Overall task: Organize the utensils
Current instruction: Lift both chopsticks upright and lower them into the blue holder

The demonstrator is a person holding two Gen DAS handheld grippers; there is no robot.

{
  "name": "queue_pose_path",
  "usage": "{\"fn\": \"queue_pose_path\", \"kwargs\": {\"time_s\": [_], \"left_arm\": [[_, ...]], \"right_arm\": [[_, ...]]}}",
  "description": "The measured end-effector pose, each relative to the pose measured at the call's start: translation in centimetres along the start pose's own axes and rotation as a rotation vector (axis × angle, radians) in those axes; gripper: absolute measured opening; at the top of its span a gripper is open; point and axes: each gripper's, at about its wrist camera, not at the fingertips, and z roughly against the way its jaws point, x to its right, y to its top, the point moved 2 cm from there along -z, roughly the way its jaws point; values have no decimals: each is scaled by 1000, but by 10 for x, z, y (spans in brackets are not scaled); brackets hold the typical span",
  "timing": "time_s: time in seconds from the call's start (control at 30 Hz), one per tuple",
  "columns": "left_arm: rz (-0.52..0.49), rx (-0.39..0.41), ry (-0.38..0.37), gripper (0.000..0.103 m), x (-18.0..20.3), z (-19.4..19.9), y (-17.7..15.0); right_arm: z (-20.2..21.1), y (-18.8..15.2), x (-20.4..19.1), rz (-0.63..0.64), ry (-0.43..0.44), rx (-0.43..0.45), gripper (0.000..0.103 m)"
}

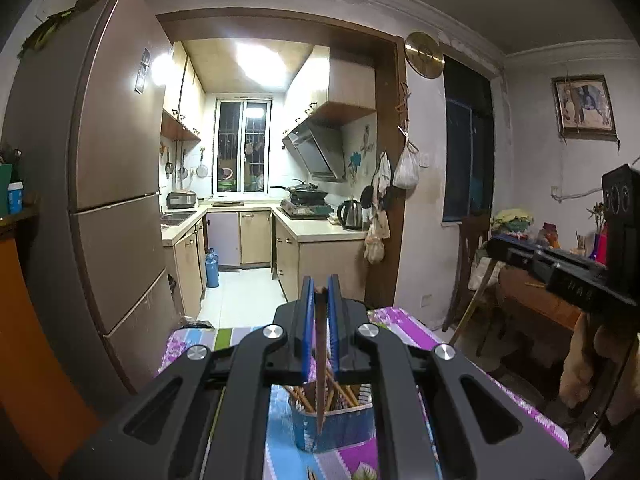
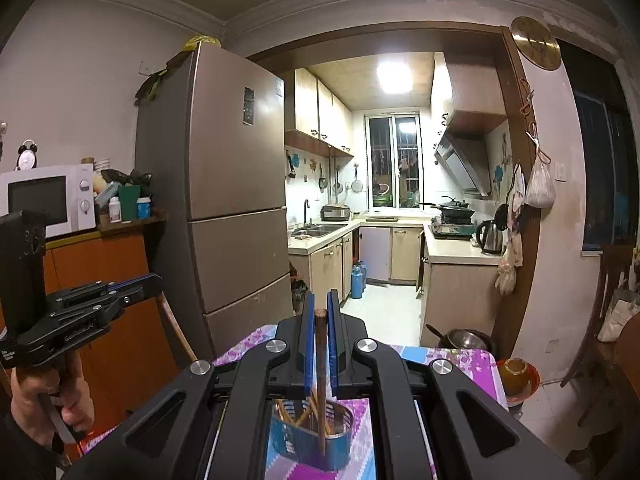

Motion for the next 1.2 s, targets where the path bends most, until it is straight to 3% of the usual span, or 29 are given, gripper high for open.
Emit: {"fn": "queue_pose_path", "kwargs": {"time_s": [0.53,1.2], "left_arm": [[18,-16,-3,5,-1,-67,12],[25,-76,0,5,-6,-109,-3]], "right_arm": [[-77,8,4,-3,-23,-61,7],[-114,-25,13,-23,-21,-133,7]]}}
